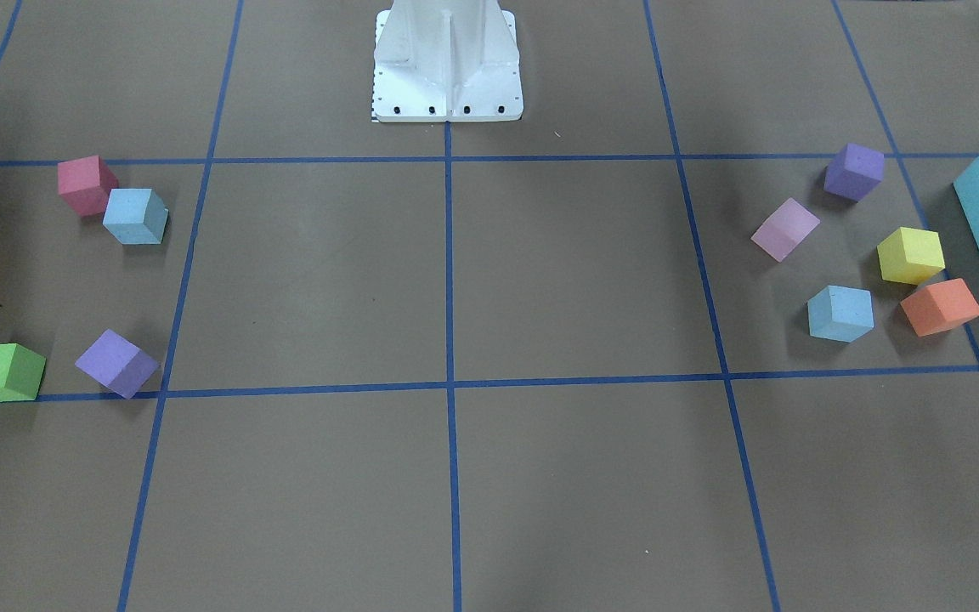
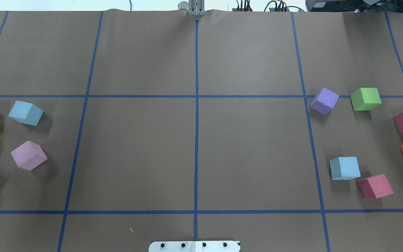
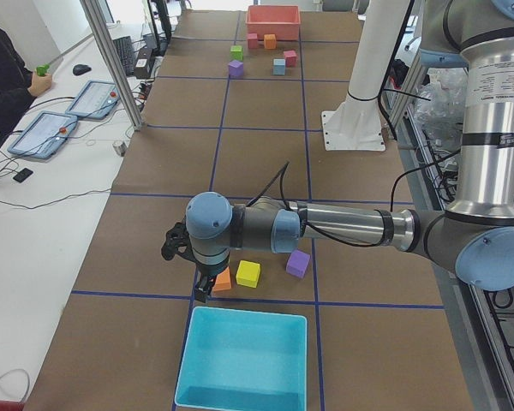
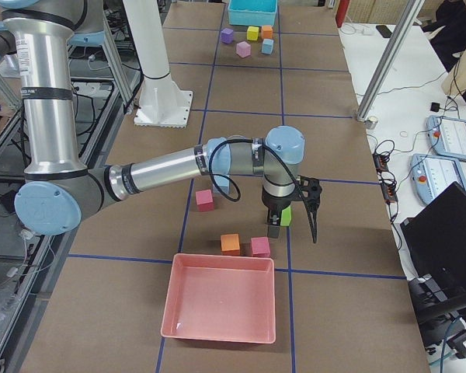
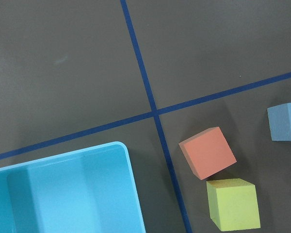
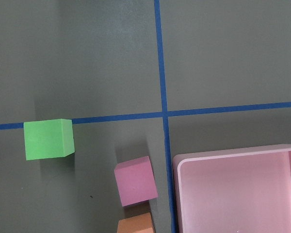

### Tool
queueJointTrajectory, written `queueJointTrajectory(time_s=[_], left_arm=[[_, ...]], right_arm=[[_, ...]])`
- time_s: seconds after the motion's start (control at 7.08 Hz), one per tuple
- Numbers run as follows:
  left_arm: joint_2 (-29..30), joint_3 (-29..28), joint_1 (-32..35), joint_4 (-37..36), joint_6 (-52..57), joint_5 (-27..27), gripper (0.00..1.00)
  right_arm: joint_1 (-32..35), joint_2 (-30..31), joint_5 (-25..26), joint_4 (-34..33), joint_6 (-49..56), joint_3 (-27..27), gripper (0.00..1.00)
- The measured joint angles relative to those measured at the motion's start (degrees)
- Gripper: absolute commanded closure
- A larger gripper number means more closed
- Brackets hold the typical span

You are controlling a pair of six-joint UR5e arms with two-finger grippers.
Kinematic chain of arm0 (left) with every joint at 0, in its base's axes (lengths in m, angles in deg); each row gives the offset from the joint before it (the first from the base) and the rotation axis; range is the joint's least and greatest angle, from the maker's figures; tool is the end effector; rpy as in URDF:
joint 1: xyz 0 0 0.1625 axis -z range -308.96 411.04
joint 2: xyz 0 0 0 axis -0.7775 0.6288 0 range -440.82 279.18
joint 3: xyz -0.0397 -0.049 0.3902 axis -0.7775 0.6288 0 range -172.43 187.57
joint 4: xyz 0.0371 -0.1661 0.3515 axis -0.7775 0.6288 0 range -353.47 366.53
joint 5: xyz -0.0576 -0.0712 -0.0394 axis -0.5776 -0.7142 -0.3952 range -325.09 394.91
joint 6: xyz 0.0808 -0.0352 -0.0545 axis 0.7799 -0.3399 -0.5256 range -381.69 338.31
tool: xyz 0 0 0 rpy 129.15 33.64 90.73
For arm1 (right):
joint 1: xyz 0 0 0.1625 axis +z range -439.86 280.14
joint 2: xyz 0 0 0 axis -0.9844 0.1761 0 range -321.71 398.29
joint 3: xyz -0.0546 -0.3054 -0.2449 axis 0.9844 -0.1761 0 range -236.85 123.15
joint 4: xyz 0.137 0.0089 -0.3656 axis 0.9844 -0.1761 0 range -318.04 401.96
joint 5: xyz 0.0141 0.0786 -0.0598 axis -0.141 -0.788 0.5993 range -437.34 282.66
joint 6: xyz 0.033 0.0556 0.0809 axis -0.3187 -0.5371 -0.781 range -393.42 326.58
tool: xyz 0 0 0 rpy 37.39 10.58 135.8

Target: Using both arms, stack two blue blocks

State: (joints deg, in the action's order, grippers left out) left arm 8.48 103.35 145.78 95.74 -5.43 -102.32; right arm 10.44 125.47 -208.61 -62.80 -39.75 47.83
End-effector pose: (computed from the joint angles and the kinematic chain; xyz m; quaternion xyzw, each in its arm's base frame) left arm -0.0954 -0.4592 0.5879 0.1067 0.3873 0.1067 0.9095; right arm 0.0675 -0.4725 0.5199 0.0039 -0.3530 0.0457 0.9345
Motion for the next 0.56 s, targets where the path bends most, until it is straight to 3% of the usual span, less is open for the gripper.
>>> queueJointTrajectory(time_s=[0.56], left_arm=[[0.0, 0.2, 0.1, 0.0, 0.0, 0.0, 0.02]], right_arm=[[-1.0, 0.1, -0.8, 5.1, -0.6, 0.8, 0.0]])
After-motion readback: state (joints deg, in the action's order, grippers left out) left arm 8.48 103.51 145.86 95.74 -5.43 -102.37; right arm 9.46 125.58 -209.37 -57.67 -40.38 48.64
